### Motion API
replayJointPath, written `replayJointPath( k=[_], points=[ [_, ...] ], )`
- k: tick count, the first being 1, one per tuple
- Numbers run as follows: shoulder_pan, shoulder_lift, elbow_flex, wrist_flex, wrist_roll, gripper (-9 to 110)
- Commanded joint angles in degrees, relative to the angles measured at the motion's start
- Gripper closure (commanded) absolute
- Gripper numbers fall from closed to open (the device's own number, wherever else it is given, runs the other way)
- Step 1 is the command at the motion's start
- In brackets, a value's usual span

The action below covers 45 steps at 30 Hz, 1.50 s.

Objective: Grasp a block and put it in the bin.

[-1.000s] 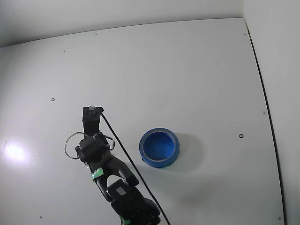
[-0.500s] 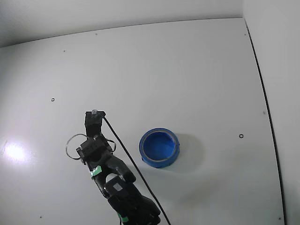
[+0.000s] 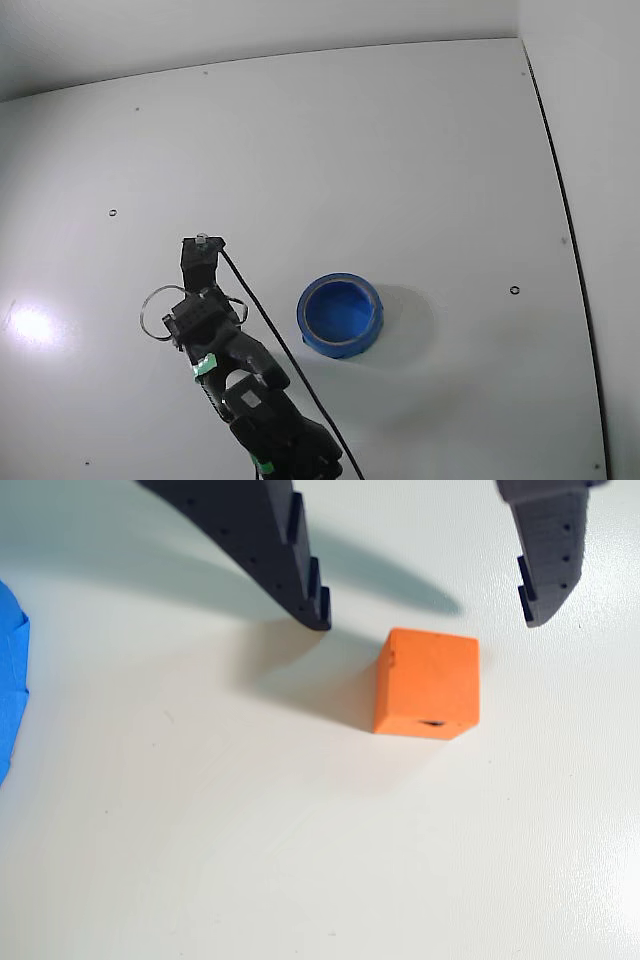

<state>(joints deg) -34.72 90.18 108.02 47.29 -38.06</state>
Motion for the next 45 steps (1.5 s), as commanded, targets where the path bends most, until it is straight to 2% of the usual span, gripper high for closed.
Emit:
replayJointPath(
  k=[1,16,19,23,27,30,37,45],
  points=[
    [-0.18,-0.35,-6.24,-0.97,-0.53,74],
    [-0.26,-6.77,-8.26,-0.88,-0.53,74],
    [-0.26,-6.15,-8.09,-0.88,-0.53,83],
    [-0.26,-5.98,-8.0,-0.88,-0.26,103],
    [-0.18,-5.71,-8.0,-0.88,0.35,98],
    [0.26,-4.57,-8.0,-0.88,0.44,101],
    [9.93,10.9,-4.83,-0.88,5.54,101],
    [22.68,41.48,9.23,-0.88,11.69,101]
  ],
)
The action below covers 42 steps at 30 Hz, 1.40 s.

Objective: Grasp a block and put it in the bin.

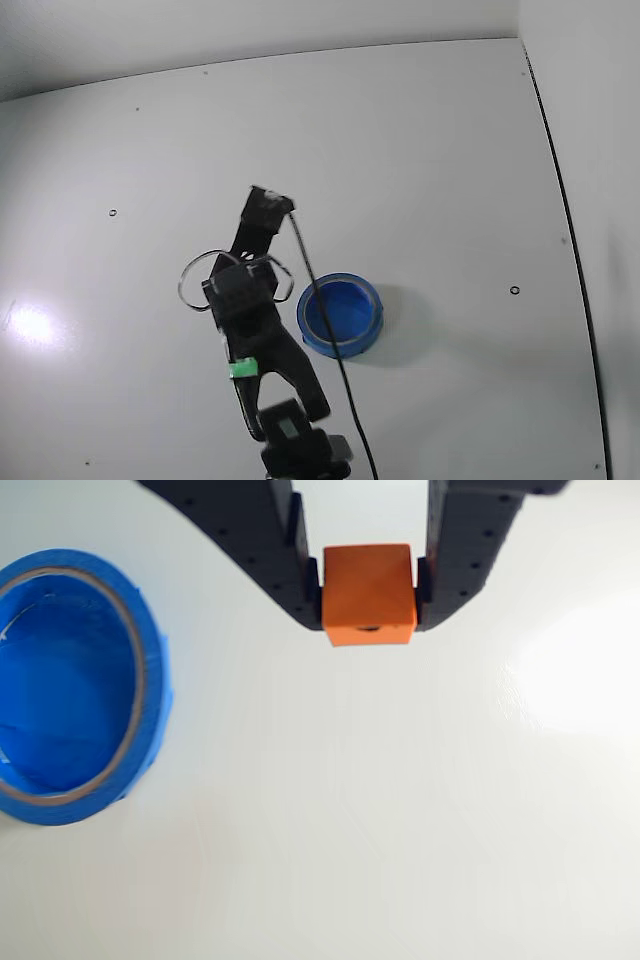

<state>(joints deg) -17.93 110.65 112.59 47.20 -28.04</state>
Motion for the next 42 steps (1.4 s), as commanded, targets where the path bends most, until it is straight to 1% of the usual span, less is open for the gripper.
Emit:
replayJointPath(
  k=[1,7,12,19,24,29,42],
  points=[
    [7.47,24.79,6.59,-0.79,1.67,101],
    [16.26,41.84,16.7,-0.88,1.58,101],
    [22.5,39.99,23.91,-1.49,1.49,101],
    [22.32,31.82,29.62,-15.12,1.58,101],
    [21.97,29.27,32.96,-20.83,1.58,101],
    [21.97,28.3,34.8,-23.29,1.58,101],
    [21.97,29.09,39.29,-23.29,1.58,99]
  ],
)
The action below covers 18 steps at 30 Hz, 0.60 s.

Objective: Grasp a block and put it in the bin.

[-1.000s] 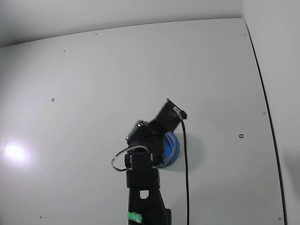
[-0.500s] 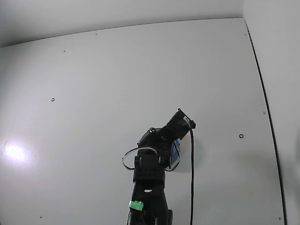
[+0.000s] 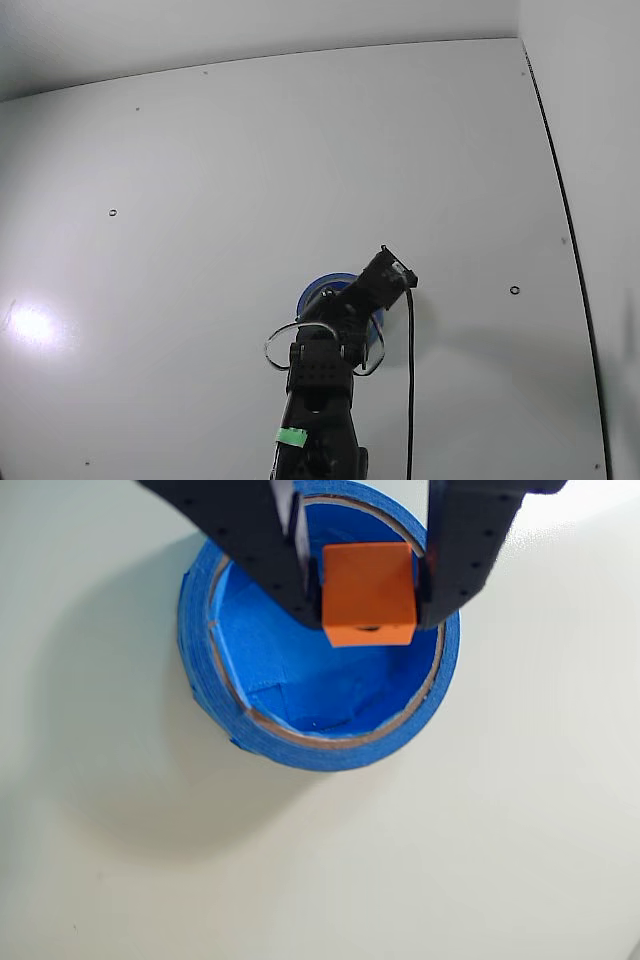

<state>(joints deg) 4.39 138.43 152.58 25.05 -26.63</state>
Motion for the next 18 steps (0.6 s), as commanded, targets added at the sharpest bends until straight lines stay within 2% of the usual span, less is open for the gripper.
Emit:
replayJointPath(
  k=[1,6,9,13,18],
  points=[
    [-0.35,1.32,-0.62,-1.14,0.18,97],
    [-0.35,1.41,-0.62,-1.05,0.18,83],
    [-0.35,1.41,-0.88,-1.14,0.26,81],
    [0.26,1.58,-1.58,-0.62,1.05,86],
    [0.35,11.87,-1.05,-0.44,1.23,102]
  ],
)
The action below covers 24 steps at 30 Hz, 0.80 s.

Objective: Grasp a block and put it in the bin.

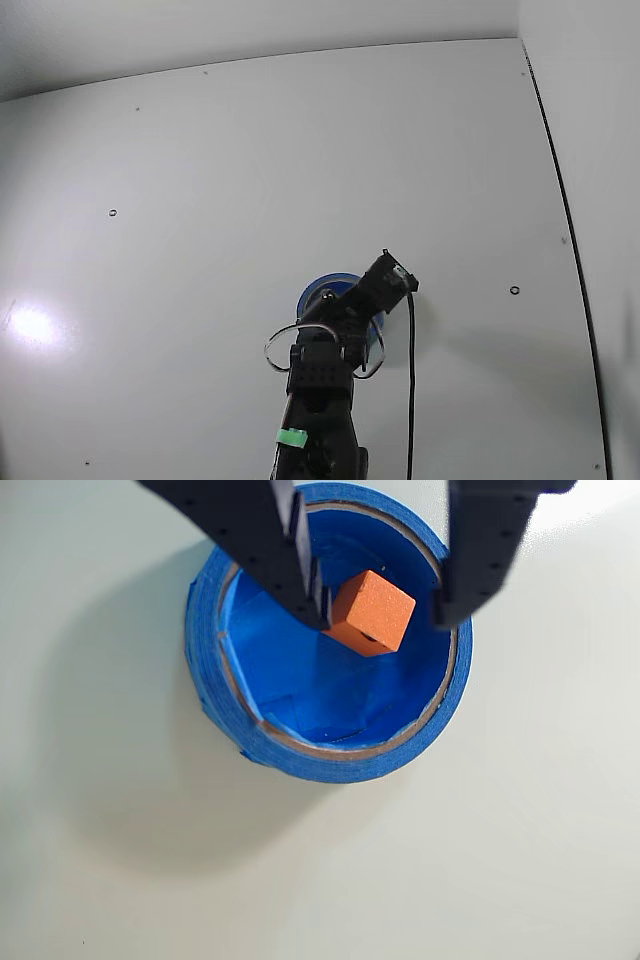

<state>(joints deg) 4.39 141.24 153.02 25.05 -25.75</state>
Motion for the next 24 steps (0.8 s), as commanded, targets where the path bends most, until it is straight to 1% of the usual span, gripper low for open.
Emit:
replayJointPath(
  k=[1,3,6,10,12,15,19,21,24],
  points=[
    [0.35,12.74,-1.05,-0.35,0.35,103],
    [0.35,21.09,-1.05,-0.35,1.05,101],
    [0.35,34.19,-0.62,-0.18,5.19,99],
    [0.35,48.69,2.72,-0.18,14.68,99],
    [0.53,52.91,4.66,-0.09,20.3,98],
    [0.44,50.71,7.21,1.85,28.21,99],
    [-0.26,47.99,9.67,8.35,36.56,99],
    [-0.35,47.2,11.78,12.48,38.5,99],
    [-0.35,46.93,16.61,19.07,38.58,99]
  ],
)
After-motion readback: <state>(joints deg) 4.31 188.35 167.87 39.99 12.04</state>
